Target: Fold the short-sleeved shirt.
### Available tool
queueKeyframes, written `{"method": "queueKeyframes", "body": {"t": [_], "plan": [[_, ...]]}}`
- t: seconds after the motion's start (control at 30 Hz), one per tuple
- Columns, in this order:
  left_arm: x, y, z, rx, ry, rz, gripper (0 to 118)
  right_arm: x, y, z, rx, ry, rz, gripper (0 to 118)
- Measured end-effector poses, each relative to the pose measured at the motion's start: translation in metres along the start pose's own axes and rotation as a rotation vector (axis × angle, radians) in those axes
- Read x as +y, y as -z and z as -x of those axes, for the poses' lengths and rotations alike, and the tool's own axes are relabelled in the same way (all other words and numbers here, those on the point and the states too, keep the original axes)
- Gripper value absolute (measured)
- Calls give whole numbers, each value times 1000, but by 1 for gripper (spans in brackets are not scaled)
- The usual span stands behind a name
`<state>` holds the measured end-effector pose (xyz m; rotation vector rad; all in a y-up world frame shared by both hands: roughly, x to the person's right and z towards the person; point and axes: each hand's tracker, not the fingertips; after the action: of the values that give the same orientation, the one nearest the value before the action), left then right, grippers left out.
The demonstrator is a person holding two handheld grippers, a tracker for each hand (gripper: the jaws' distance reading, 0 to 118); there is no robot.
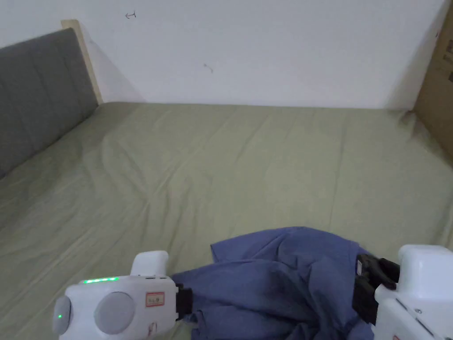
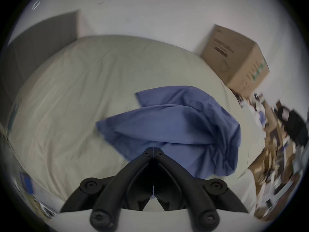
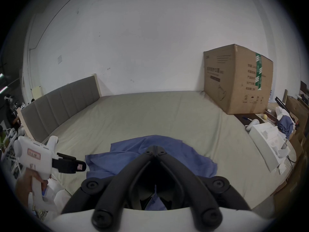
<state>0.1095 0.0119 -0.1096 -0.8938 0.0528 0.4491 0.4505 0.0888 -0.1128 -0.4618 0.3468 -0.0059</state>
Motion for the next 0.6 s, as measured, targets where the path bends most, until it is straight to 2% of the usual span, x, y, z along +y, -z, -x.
{"method": "queueKeyframes", "body": {"t": [0.07,0.13,0.17,0.2,0.23,0.27,0.3,0.47,0.5,0.53,0.6], "plan": [[9,9,17,64,-38,-18,0,-5,14,7,28,5,31,0],[20,19,25,82,-8,-10,0,-9,24,13,43,-9,59,0],[28,25,28,89,-3,4,6,-11,30,17,43,-18,69,0],[34,32,30,90,4,11,27,-12,34,19,45,-25,81,0],[38,38,30,97,2,9,73,-14,39,20,51,-30,92,0],[41,46,30,105,1,7,104,-16,43,21,56,-33,101,0],[44,51,30,101,3,-8,118,-17,47,22,57,-33,111,0],[49,94,20,162,101,74,116,-23,61,20,57,-29,150,0],[43,100,18,174,129,100,114,-24,62,19,55,-28,154,0],[39,106,16,187,151,128,103,-24,63,18,55,-28,159,0],[29,113,8,267,219,102,99,-25,65,16,51,-29,165,0]]}}
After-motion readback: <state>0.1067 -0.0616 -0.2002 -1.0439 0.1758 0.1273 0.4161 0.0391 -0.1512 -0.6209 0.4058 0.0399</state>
